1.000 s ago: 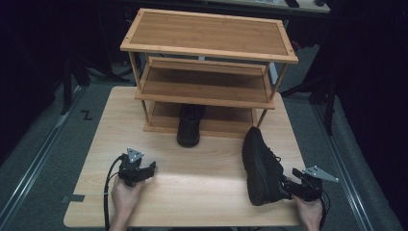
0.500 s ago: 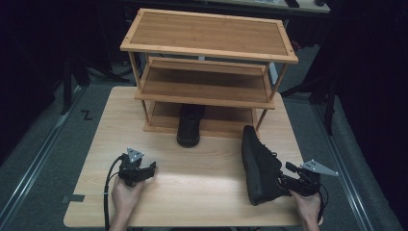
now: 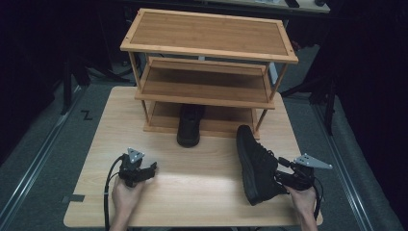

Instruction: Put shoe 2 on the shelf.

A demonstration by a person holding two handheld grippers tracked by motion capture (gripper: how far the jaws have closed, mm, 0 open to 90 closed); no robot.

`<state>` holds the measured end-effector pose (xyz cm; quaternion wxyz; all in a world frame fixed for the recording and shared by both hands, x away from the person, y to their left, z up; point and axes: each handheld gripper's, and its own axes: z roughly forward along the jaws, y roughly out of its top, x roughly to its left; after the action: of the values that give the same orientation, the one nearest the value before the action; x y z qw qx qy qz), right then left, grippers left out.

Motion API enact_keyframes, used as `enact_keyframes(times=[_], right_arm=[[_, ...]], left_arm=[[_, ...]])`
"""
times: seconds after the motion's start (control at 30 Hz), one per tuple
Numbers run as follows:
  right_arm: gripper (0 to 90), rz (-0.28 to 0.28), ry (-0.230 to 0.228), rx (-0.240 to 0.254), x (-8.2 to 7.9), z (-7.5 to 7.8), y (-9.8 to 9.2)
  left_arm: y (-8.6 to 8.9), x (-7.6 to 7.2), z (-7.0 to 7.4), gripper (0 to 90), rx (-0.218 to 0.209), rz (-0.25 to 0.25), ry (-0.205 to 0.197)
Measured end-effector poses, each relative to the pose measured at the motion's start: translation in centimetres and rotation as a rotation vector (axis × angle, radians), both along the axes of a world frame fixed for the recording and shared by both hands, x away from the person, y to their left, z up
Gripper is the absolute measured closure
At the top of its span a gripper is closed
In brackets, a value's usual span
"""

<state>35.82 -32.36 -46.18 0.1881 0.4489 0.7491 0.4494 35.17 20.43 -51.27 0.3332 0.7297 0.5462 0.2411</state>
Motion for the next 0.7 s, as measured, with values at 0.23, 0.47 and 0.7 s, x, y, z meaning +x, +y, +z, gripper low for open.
enact_keyframes(times=[0.23,0.47,0.7], right_arm=[[38.8,0.014,-0.015,-0.01,0.4,0.1,1.3],[38.4,0.051,-0.027,-0.01,0.7,0.4,3.3],[37.8,0.095,-0.039,-0.03,0.9,0.6,5.3]], left_arm=[[0.0,0.0,0.0,28.8,0.0,0.0,0.0],[0.0,0.0,0.0,28.8,0.0,0.0,0.0],[0.0,0.0,0.0,28.8,-0.001,0.0,0.0]])
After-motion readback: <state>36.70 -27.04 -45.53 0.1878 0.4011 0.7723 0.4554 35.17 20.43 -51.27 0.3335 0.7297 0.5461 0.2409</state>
